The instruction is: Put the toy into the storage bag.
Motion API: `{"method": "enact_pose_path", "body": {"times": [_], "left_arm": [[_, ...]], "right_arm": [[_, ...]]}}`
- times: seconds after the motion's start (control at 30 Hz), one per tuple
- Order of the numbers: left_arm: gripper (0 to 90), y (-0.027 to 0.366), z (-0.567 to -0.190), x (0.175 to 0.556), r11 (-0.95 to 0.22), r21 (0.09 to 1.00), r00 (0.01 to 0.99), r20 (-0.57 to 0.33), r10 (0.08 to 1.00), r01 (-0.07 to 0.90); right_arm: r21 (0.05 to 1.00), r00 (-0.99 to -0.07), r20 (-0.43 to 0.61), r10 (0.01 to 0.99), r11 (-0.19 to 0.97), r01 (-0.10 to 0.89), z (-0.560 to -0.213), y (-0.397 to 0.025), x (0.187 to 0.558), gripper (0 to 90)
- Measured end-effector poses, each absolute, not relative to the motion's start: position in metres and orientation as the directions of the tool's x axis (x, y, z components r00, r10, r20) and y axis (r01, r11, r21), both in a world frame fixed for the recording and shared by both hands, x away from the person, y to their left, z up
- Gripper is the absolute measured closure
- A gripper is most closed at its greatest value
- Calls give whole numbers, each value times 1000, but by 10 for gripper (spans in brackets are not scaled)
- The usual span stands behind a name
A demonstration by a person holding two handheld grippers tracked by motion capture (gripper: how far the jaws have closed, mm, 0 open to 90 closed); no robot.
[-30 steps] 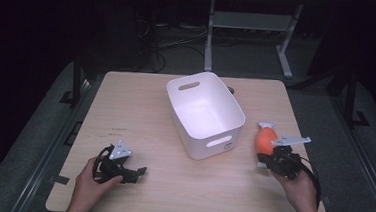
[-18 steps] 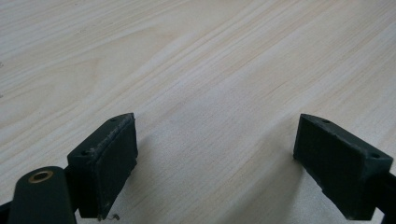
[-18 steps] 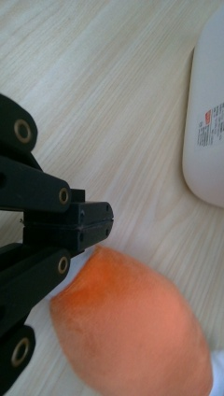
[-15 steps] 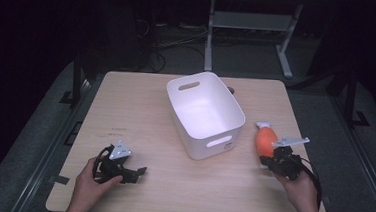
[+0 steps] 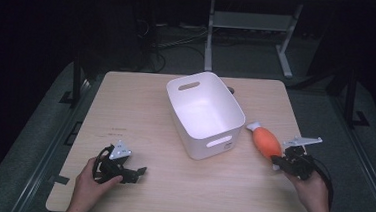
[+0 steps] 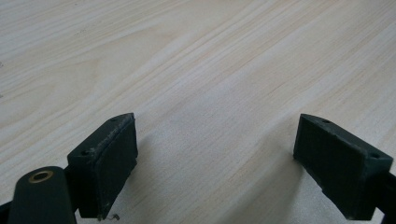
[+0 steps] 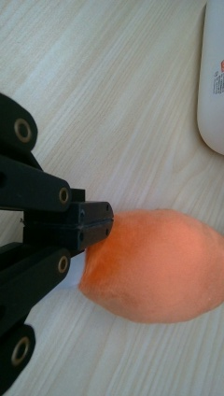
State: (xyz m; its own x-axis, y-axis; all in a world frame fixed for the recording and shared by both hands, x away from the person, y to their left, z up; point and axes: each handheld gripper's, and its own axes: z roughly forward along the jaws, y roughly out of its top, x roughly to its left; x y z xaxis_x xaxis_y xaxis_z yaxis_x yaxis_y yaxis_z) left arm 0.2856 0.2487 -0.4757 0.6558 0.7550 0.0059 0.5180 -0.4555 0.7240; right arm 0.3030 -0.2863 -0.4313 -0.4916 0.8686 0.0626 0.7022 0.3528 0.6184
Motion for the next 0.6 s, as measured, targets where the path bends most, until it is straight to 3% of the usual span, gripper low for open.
{"method": "enact_pose_path", "body": {"times": [0.17, 0.2, 0.23, 0.27, 0.3, 0.33, 0.43, 0.47, 0.53, 0.6], "left_arm": [[127, 249, -476, 286, -457, 723, 656, 7, 755, 518], [127, 249, -476, 286, -456, 724, 656, 6, 754, 518], [127, 249, -476, 286, -456, 724, 656, 6, 754, 518], [127, 249, -476, 286, -456, 724, 656, 7, 755, 518], [127, 249, -476, 286, -457, 723, 656, 7, 755, 518], [127, 249, -476, 286, -456, 724, 656, 6, 755, 518], [127, 249, -476, 286, -456, 724, 656, 6, 755, 518], [127, 249, -476, 286, -456, 724, 656, 6, 755, 518], [127, 249, -476, 286, -457, 723, 656, 7, 755, 518], [127, 249, -476, 286, -456, 724, 656, 6, 755, 518]], "right_arm": [[636, -517, 80, 852, 356, 685, -427, -288, 302, 893], [642, -521, 77, 850, 357, 678, -423, -287, 302, 823], [642, -521, 77, 850, 357, 678, -423, -287, 302, 823], [641, -524, 86, 847, 356, 680, -419, -287, 302, 725], [641, -524, 86, 847, 356, 680, -419, -287, 302, 725], [648, -515, 84, 853, 346, 679, -415, -287, 303, 618], [650, -511, 80, 856, 343, 678, -412, -286, 303, 560], [657, -507, 75, 859, 340, 673, -409, -286, 305, 472], [657, -505, 72, 860, 340, 673, -408, -286, 306, 454], [657, -497, 67, 865, 337, 674, -406, -286, 309, 356]]}}
